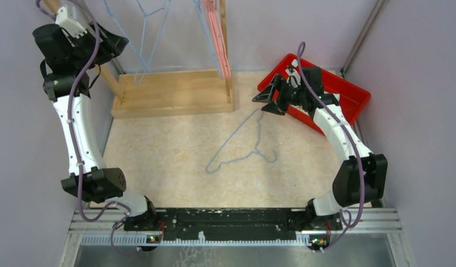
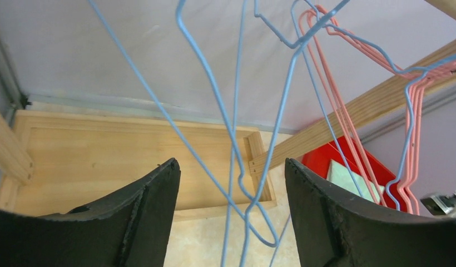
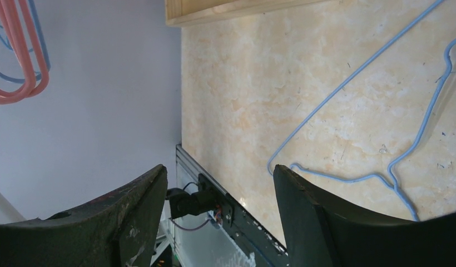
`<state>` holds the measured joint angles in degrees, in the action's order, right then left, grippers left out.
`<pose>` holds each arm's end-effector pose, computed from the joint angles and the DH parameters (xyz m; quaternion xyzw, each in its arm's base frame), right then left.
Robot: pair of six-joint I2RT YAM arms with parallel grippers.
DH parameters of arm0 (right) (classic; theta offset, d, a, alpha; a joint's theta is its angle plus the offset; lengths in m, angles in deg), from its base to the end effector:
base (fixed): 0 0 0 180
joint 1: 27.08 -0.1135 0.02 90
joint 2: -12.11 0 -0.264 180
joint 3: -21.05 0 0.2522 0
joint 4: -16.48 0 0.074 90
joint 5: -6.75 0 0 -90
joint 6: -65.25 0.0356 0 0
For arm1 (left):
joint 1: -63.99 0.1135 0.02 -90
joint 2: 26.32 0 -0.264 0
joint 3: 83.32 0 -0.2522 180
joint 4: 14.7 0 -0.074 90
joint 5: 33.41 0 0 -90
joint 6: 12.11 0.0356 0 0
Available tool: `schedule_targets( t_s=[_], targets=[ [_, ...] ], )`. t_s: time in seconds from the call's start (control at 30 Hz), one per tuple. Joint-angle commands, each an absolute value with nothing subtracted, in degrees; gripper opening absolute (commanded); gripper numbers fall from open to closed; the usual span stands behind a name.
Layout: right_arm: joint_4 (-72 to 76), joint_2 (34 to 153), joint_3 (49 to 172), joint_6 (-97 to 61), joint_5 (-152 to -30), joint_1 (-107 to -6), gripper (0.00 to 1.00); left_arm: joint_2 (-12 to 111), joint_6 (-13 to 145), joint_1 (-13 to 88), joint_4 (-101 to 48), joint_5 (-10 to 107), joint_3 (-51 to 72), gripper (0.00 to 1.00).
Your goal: Organize the hangers
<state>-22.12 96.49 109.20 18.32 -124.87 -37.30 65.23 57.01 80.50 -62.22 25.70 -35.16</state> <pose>0.3190 0.0815 0.3353 0.0765 0.8412 0.4756 0.2457 0.3151 0.0743 0.5273 -0.0650 0.7415 -0.2240 0.6292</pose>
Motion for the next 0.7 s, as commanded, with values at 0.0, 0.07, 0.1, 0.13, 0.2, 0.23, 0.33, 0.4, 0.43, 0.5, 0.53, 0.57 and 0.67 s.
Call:
schedule_targets(
  t_s=[0.0,0.07,0.1,0.13,0.2,0.23,0.33,0.4,0.43,0.5,0.53,0.57,0.67],
  targets=[
    [-19.31,95.98,109.83,17.51,-126.71,-37.20,0.70,59.06,56.72,80.87,-53.28,34.26,-27.94,0.73],
    [-18.89,96.29,109.87,17.76,-127.04,-37.18,0.70,57.79,55.34,80.87,-49.96,36.23,-26.18,0.69],
    [-18.68,96.39,109.82,17.93,-127.14,-37.20,0.70,57.45,54.88,80.87,-48.64,37.04,-25.71,0.67],
    [-18.51,96.46,109.86,18.03,-127.18,-37.21,0.70,57.18,54.47,80.87,-46.67,37.86,-25.35,0.65],
    [-18.31,96.52,109.82,18.13,-127.23,-37.17,0.70,57.16,54.05,80.87,-43.88,39.89,-25.07,0.61],
    [-18.27,96.69,109.74,18.19,-127.20,-37.19,0.70,57.25,54.01,80.87,-42.16,40.80,-24.78,0.59],
    [-17.97,97.04,109.78,18.39,-127.23,-37.18,0.70,57.64,53.32,80.83,-36.45,44.03,-23.16,0.50],
    [-17.70,97.31,109.93,18.73,-127.36,-37.18,0.70,58.07,53.02,80.71,-32.76,46.81,-21.72,0.45],
    [-17.63,97.36,110.10,18.83,-127.39,-37.15,0.70,58.40,53.02,80.63,-31.34,48.11,-20.85,0.43],
    [-17.63,97.52,110.38,18.93,-127.37,-37.18,0.70,59.31,53.39,80.56,-29.58,50.25,-20.62,0.40],
    [-17.66,97.60,110.61,18.94,-127.37,-37.17,0.70,59.77,53.70,80.40,-28.83,51.16,-20.61,0.37],
    [-17.75,97.69,110.74,18.94,-127.32,-37.12,0.70,60.24,54.06,80.24,-27.83,51.81,-20.61,0.35],
    [-17.97,98.29,111.35,18.94,-127.37,-37.16,0.69,61.38,55.27,79.39,-23.40,53.38,-20.15,0.34]
  ],
)
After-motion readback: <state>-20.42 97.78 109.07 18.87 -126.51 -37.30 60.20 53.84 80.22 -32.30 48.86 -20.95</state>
